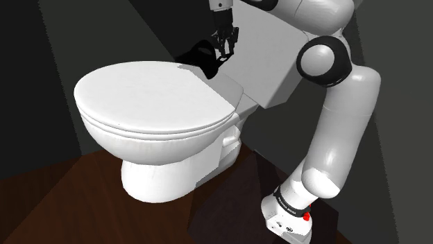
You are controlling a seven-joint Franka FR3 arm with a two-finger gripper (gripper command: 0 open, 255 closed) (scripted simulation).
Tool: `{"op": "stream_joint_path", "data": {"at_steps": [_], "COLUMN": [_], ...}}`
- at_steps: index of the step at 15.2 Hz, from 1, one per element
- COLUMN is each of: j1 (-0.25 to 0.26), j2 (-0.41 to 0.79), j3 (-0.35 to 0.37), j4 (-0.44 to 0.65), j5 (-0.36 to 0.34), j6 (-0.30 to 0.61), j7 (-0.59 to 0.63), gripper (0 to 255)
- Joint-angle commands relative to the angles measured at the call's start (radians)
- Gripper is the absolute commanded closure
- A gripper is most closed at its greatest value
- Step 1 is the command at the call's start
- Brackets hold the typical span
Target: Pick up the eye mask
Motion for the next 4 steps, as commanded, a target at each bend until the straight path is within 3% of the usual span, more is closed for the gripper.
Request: {"op": "stream_joint_path", "data": {"at_steps": [1, 4], "j1": [0.003, 0.005], "j2": [0.013, 0.026], "j3": [-0.001, -0.002], "j4": [0.052, 0.088], "j5": [-0.005, -0.008], "j6": [-0.038, -0.06], "j7": [-0.011, -0.018], "gripper": [255, 255]}}
